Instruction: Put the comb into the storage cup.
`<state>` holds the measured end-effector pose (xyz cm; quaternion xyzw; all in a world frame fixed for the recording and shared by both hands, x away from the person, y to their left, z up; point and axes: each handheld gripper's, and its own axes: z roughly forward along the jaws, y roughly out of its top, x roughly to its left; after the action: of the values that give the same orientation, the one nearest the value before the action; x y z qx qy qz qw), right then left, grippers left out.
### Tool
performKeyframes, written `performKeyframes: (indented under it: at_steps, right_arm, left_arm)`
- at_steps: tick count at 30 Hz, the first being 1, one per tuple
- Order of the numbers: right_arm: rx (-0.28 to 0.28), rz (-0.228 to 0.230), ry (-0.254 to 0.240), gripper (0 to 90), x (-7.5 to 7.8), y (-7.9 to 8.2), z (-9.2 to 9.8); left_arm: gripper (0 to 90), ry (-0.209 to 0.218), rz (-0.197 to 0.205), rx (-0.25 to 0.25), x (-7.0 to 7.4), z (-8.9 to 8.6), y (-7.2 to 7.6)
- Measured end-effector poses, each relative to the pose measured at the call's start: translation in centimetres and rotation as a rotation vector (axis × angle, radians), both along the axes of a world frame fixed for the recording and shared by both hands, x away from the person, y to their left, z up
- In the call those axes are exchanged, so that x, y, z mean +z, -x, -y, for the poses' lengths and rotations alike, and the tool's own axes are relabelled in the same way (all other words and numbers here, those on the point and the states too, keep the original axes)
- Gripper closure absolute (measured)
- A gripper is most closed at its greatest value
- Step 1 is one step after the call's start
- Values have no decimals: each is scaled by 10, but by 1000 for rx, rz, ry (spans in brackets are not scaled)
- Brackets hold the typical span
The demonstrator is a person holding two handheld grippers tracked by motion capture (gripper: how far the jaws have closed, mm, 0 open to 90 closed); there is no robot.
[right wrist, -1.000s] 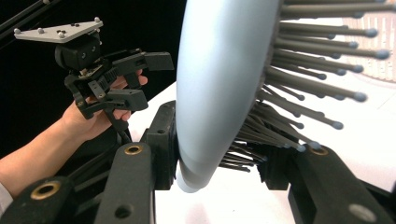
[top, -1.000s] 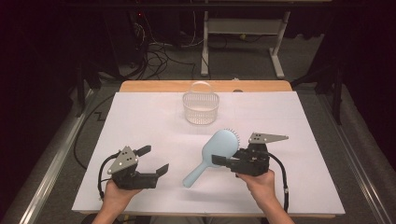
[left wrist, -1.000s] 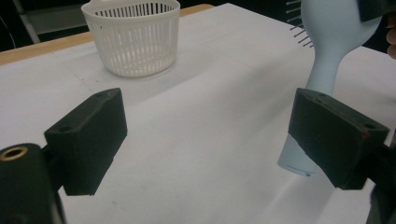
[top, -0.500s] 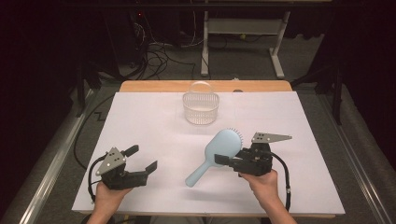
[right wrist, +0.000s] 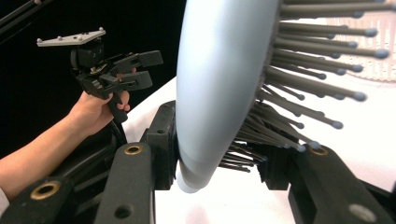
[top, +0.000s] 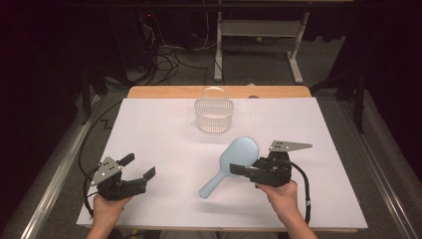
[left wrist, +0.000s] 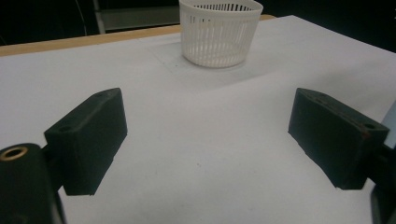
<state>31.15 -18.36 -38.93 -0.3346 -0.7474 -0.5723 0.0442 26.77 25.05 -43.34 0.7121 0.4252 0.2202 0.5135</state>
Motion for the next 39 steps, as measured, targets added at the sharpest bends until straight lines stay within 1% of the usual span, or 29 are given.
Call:
performKeyframes:
  at_steps: [9, 12, 13, 14, 18, 25, 29, 35, 39]
  right_arm:
    - [-10, -4, 5, 569, 1, -2, 3]
    - [-14, -7, 7, 569, 1, -3, 4]
    - [-16, -8, 7, 568, 1, -3, 4]
    - [-18, -8, 7, 568, 1, -4, 4]
    - [-26, -14, 6, 568, 1, -4, 6]
    - [-37, -17, 14, 565, 2, -6, 7]
    - [-38, -15, 19, 563, 3, -7, 8]
    - [-39, -12, 26, 562, 7, -10, 9]
    - [-45, -10, 34, 562, 9, -12, 10]
  left_arm:
    - [110, 15, -6, 50, -8, -9, -2]
    - [110, -6, 2, 69, -11, -11, -4]
    - [110, -2, 2, 73, -12, -11, -5]
    - [110, 5, -1, 73, -13, -12, -5]
    - [110, 8, -5, 76, -16, -13, -6]
    - [110, -4, -19, 84, -22, -15, -7]
    - [110, 0, -32, 98, -25, -18, -9]
    - [110, 2, -37, 112, -26, -20, -8]
    - [110, 2, -41, 112, -26, -21, -8]
